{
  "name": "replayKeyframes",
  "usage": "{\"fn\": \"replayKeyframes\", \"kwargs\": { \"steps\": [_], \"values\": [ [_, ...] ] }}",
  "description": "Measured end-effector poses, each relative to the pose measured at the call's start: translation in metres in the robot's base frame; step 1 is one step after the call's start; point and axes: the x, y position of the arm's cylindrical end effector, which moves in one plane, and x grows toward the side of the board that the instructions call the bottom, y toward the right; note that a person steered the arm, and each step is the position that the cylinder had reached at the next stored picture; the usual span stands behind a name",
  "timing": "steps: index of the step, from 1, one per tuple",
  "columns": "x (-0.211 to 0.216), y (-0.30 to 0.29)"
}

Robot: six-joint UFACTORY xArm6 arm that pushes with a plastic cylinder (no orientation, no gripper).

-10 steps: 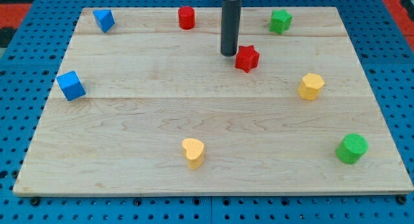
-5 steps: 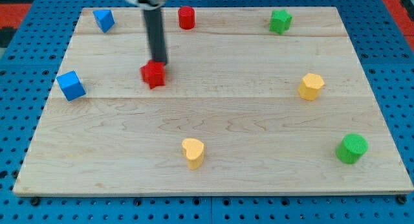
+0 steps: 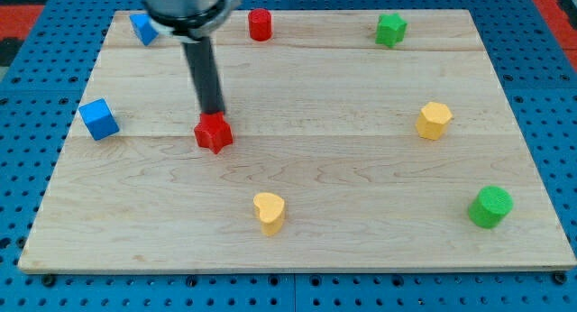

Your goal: Move the red star to the bottom left corner of the board

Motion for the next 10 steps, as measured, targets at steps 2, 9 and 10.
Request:
{"fn": "replayKeyframes", "kwargs": {
  "steps": [2, 9, 10],
  "values": [
    [0.045, 0.001],
    [0.071, -0.181],
    [0.061, -0.134]
  ]
}}
